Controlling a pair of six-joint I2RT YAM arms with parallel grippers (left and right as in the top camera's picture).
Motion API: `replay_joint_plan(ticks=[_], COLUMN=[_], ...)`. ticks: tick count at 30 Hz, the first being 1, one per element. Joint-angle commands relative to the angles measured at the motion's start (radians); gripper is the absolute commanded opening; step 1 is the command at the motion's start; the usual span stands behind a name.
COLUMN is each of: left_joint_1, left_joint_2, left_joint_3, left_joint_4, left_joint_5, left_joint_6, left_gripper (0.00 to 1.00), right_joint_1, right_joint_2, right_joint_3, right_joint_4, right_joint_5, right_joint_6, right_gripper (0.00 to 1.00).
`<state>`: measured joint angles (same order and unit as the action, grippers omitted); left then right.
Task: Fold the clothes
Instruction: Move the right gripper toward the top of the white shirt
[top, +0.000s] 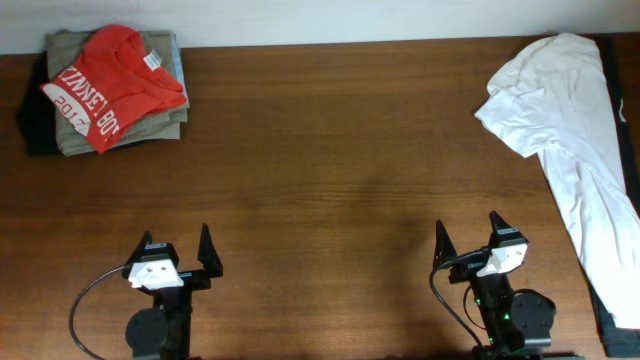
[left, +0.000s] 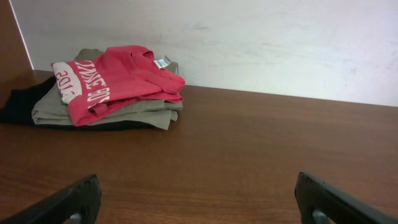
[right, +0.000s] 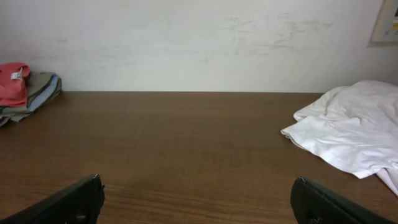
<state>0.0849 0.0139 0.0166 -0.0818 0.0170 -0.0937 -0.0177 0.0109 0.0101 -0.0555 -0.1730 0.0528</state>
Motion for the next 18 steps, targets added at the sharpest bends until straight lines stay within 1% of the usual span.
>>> replay_joint_plan(ticks=[1, 9, 11, 13, 14, 16, 17, 18], left_joint_1=[0.004, 0.004, 0.004, 0.004, 0.004, 0.004, 0.004, 0.004], left_joint_2=[0.0, 0.0, 0.0, 0.0, 0.0, 0.0, 0.0, 0.0], left_joint_3=[-0.008, -0.008, -0.008, -0.008, -0.008, -0.008, -0.008, -0.008], left_joint_4=[-0.001, -0.001, -0.001, -0.001, -0.001, -0.001, -0.001, -0.001], left_joint_5=[-0.014, -0.014, -0.014, -0.014, -0.014, -0.014, -0.014, -0.014], left_joint_6=[0.016, 0.016, 0.016, 0.016, 0.016, 0.016, 0.016, 0.016], left_gripper=[0.99, 0.99, 0.99, 0.99, 0.99, 0.99, 0.99, 0.99], right_joint_1=[0.004, 0.004, 0.004, 0.004, 0.004, 0.004, 0.005, 0.005], right_joint_2=[-0.004, -0.004, -0.004, -0.004, -0.004, -0.004, -0.004, -0.004], right_joint_3=[-0.005, -0.005, -0.005, -0.005, -0.005, -0.005, -0.005, -0.005], right_joint_4=[-0.007, -0.007, 0.034, 0.188, 0.216, 0.202, 0.219, 0.241], right_joint_5=[0.005, 0.005, -0.023, -0.225, -0.334, -0.427, -0.459, -0.46], right_joint_6=[0.003, 0.003, 0.021, 0.188, 0.257, 0.261, 0.328, 0.365], right_gripper=[0.99, 0.99, 0.99, 0.99, 0.99, 0.99, 0.99, 0.99])
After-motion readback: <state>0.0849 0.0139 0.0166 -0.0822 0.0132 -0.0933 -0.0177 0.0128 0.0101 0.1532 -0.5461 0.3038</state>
